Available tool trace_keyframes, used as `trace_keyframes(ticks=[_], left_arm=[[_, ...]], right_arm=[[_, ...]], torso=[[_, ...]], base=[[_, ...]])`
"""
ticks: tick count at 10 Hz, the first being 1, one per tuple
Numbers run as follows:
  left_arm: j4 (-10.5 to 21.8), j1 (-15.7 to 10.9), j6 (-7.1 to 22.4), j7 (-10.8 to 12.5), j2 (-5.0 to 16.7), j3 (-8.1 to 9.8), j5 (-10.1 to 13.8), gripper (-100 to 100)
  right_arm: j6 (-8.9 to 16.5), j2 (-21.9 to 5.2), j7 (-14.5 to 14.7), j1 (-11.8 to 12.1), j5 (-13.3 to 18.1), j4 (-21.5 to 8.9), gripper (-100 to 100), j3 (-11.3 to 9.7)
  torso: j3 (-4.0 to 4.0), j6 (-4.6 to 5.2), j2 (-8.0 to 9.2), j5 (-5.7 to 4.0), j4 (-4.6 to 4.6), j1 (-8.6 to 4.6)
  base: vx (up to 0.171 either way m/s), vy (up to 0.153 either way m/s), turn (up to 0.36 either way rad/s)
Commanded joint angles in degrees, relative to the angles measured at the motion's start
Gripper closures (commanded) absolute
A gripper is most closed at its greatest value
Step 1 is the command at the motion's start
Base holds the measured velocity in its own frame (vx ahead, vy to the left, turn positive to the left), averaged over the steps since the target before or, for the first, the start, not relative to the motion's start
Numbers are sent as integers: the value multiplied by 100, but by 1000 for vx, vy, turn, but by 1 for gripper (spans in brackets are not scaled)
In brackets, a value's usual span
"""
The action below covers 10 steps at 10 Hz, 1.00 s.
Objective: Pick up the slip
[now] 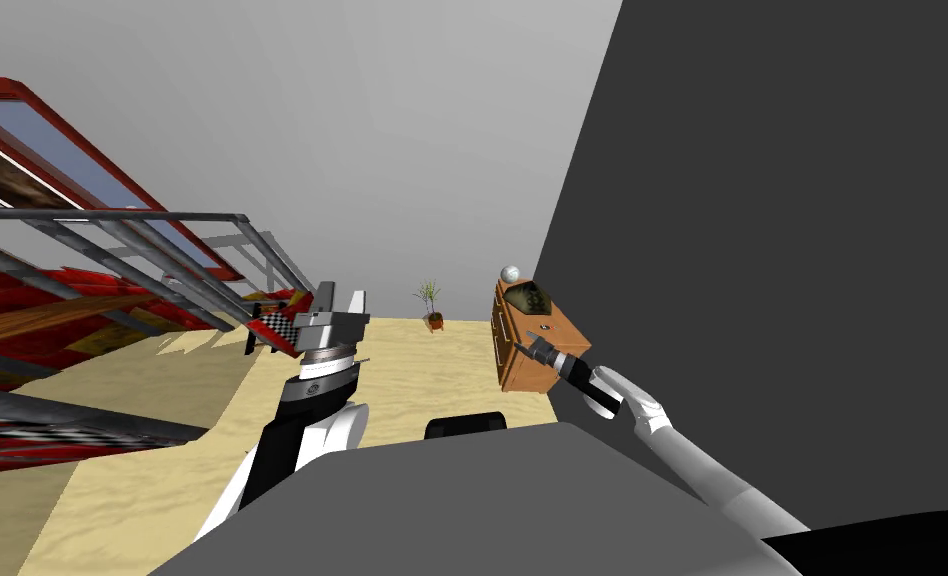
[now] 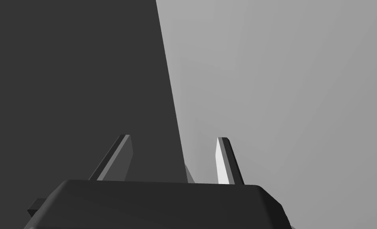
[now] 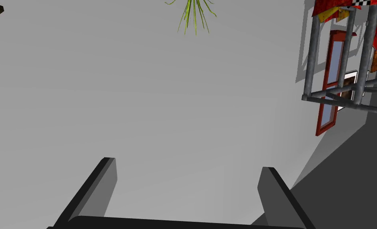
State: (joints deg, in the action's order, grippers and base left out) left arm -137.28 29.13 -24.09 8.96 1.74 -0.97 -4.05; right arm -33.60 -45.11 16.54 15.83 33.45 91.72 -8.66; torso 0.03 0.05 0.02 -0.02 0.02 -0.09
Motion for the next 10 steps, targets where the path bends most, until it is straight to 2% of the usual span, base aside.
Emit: trace_keyframes(ticks=[1,2,3,4,5,6,7,9,10], left_arm=[[0,0,0,0,0,0,0,0],[0,-1,0,0,0,0,0,0],[0,0,0,0,0,0,0,0],[0,0,0,0,0,0,0,0],[0,0,0,0,0,0,0,0],[0,0,0,0,0,0,0,0],[0,1,0,0,0,0,0,0],[0,1,0,0,0,0,0,0],[0,1,0,0,0,0,0,0]], right_arm=[[-58,-286,88,-40,183,-286,-100,-125],[-58,-412,88,-40,183,-424,-100,-125],[-107,-617,172,-81,342,-704,-100,-247],[-107,-705,172,-81,342,-764,-100,-247],[-158,-911,256,-116,494,-983,-100,-373],[-158,-989,256,-116,494,-1098,-100,-373],[-211,-1212,339,-144,637,-1312,-100,-500],[-211,-1261,339,-144,637,-1425,-100,-500],[-265,-1521,421,-167,771,-1645,-100,-630]], torso=[[0,0,0,0,0,0],[-2,-4,-3,1,0,2],[-3,0,-5,0,-1,-1],[-4,-3,-7,0,-1,0],[-5,0,-9,0,-2,-1],[-8,-4,-15,0,-3,0],[-9,0,-15,0,-3,-2],[-10,1,-17,0,-3,-3],[-7,2,-12,-2,-3,-2]], base=[[-7,18,189],[-2,12,86],[6,12,144],[10,8,88],[24,13,181],[25,5,89],[33,6,173],[21,1,32],[35,4,164]])
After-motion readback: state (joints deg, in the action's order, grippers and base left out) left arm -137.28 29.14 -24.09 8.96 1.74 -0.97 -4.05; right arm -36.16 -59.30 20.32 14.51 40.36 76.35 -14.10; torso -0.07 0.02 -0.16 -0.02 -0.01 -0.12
